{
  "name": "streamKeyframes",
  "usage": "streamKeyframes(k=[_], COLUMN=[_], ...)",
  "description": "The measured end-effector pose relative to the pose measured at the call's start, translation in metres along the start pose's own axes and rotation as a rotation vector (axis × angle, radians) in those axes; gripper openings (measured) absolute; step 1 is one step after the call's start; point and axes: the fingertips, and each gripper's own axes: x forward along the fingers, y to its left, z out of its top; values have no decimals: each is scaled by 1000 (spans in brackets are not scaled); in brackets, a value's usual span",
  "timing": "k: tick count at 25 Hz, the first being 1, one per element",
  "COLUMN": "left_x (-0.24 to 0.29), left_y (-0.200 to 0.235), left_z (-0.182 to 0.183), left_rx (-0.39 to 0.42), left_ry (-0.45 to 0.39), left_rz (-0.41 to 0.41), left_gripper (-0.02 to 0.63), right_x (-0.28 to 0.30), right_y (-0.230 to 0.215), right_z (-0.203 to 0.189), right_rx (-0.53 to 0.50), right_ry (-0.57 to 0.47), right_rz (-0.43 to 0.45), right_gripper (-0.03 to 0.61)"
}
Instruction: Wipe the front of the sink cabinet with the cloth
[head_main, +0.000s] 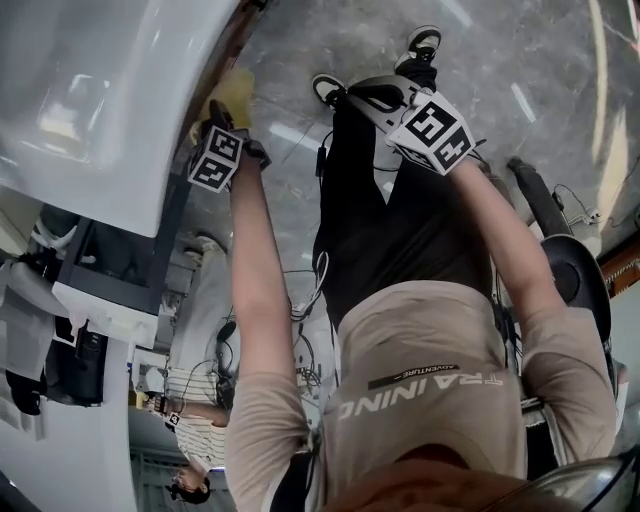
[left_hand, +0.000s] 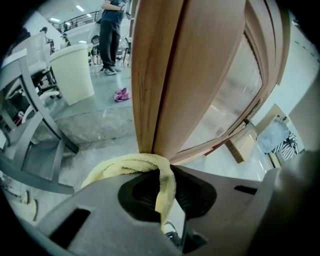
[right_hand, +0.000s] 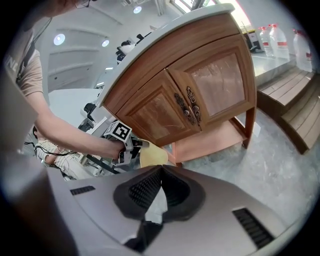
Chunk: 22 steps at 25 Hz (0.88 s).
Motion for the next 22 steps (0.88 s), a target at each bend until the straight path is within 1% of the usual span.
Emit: streamKeyframes(k=[2,5,8,12,14,16,17,19,22], left_x=[1,3,8,18,23,29,31,36,44], left_y=[-2,-12,-32,-66,-87,-107,-114,-127,-147], left_z=[1,1,6,20,29,36,38,40,46], left_rx=[-18,-17,-2,10,54,113,130,141,146], left_ry=[-1,4,-2,-31,-42,-37,-34,-38,-54], left_rz=[8,14,4,-21,-43,-54,-56,-58,-64], left_gripper=[48,48,48,46,46,46,46,46,46], right_x=[-5,-16,-26,-39,-44,-51,-54,-60,-70], right_y=[-4,-13,-29,-54,-65,-75,-80,-91,-111], right_z=[-4,-6,-1,3,2,1,2,2,5], right_rx=[3,7,14,9,-5,10,24,44,40], right_ry=[5,5,-9,-22,-13,-12,-15,-19,-16], right_rz=[3,8,5,-8,-11,-4,0,7,10], right_gripper=[12,12,12,12,12,12,12,12,12])
